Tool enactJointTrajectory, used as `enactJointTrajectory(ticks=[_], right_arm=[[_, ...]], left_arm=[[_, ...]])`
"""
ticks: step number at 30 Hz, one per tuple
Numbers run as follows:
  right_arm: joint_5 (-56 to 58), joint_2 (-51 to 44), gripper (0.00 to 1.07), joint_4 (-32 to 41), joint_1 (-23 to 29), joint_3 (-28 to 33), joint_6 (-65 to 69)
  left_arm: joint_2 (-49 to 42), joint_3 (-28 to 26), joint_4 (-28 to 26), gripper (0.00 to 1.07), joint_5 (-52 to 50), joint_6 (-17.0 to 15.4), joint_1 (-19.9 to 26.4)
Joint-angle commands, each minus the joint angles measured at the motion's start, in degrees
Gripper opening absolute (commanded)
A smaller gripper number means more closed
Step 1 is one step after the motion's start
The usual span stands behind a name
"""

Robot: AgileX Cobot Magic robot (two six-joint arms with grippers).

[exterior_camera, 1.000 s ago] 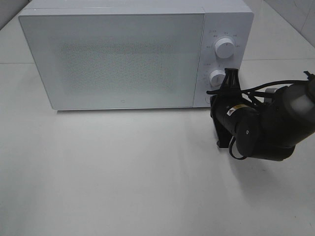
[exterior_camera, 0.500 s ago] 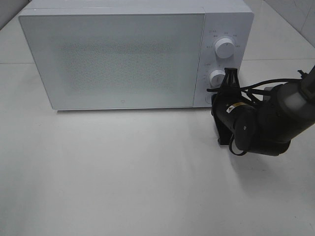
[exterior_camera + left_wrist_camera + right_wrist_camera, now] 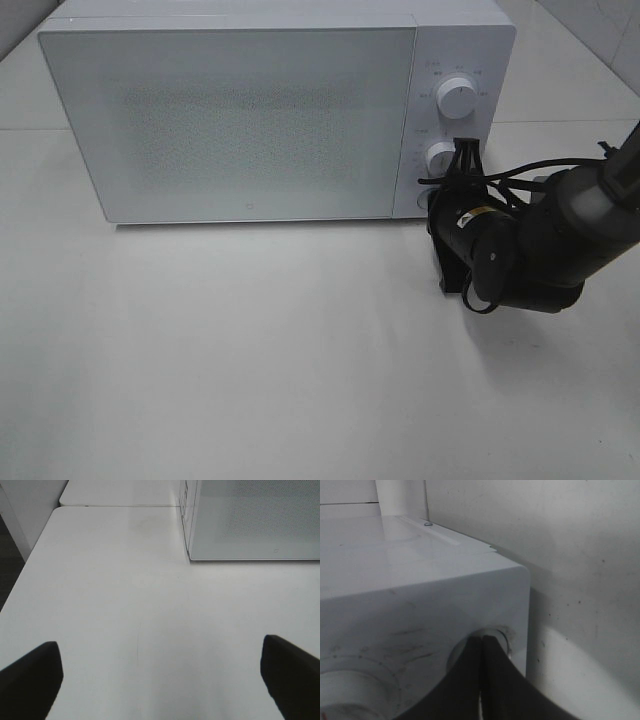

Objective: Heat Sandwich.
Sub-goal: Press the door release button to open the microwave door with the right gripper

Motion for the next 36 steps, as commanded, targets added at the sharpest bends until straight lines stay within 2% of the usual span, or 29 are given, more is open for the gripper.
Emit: enactJointTrajectory(ticks=[1,17,36], right_arm=[[-3.32,-0.23,0.00,-1.20,0.00,-1.09,-0.11],[-11.57,4.35,0.00,-1.03,-0.17,-9.17,-0.92],[-11.17,4.35,0.01,-1.66,-0.17,-9.17,-0.86]], left_arm=[[-1.32,0.11,-0.06,1.03,-0.52,-0.52,0.06],[-1.32,0.11,-0.06,1.03,-0.52,-0.52,0.06],[-1.32,0.11,-0.06,1.03,-0.52,-0.52,0.06]])
